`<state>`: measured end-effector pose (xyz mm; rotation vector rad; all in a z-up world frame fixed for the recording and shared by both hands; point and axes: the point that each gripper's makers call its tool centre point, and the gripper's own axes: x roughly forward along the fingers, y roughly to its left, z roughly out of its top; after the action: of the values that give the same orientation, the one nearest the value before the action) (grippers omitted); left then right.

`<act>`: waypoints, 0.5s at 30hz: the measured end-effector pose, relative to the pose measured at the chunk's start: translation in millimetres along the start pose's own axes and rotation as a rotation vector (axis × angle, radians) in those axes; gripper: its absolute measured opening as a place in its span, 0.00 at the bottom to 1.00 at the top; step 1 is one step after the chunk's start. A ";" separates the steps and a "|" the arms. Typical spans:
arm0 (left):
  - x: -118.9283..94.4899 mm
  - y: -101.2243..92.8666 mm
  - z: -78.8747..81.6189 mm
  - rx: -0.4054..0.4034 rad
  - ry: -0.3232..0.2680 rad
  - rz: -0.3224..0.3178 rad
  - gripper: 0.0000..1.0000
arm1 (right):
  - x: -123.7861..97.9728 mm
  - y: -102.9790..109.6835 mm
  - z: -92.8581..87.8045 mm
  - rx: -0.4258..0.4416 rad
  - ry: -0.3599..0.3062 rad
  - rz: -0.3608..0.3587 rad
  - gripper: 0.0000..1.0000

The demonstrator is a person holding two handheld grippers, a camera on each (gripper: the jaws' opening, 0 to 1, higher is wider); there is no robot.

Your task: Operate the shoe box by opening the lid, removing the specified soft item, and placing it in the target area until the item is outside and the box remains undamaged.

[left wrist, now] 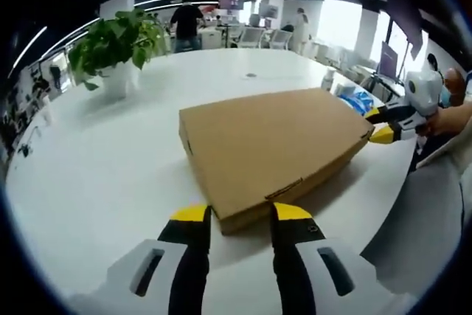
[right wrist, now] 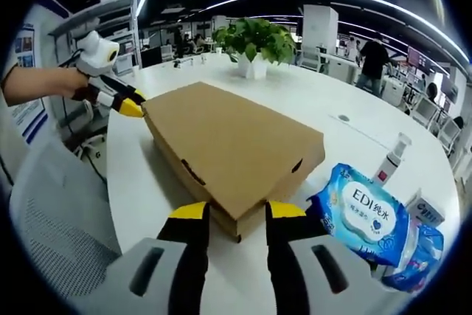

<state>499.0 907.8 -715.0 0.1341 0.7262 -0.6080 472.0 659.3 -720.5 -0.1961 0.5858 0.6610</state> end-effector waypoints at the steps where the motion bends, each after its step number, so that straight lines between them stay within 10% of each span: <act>1: 1.1 0.6 1.0 0.000 0.000 0.000 0.31 | 0.5 -0.6 0.1 0.002 0.001 0.000 0.27; 15: 24.3 9.1 15.3 0.013 0.022 -0.009 0.33 | 13.7 -20.7 5.5 0.025 0.006 -0.009 0.28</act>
<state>527.2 898.8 -720.4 0.1496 0.7447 -0.6201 496.2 652.3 -724.0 -0.1776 0.5985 0.6438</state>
